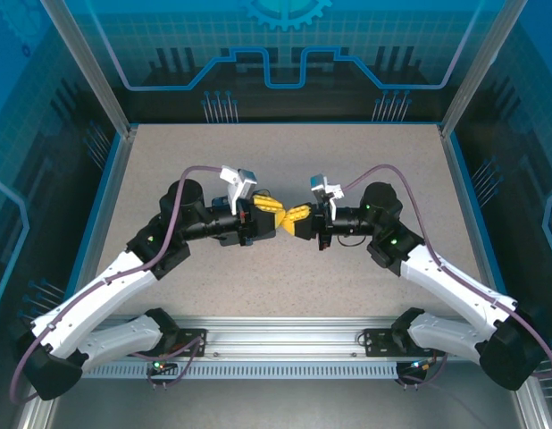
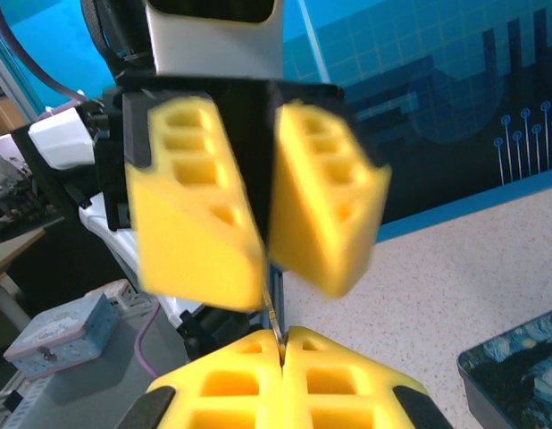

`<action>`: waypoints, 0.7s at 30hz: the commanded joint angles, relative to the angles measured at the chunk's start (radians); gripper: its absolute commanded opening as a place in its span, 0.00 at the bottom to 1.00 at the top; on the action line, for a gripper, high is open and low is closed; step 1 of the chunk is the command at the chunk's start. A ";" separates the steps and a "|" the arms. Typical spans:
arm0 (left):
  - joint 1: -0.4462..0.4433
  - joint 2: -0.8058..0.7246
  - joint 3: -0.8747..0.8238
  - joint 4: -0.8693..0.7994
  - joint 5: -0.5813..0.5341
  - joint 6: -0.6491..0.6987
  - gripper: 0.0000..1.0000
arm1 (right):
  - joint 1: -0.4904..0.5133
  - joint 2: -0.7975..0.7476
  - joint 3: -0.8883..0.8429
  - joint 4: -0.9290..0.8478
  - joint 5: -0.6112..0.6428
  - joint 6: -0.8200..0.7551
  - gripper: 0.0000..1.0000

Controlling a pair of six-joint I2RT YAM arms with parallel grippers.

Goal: Unlock a padlock with a key

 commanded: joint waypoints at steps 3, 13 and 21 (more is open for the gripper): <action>0.027 -0.061 -0.002 -0.005 -0.095 0.000 0.58 | 0.015 -0.011 0.029 -0.191 0.086 -0.093 0.00; 0.154 -0.135 -0.127 -0.100 -0.227 -0.104 0.79 | 0.012 0.138 0.089 -0.430 0.328 -0.096 0.00; 0.197 -0.146 -0.348 -0.109 -0.314 -0.193 0.88 | 0.028 0.320 0.090 -0.390 0.462 0.004 0.00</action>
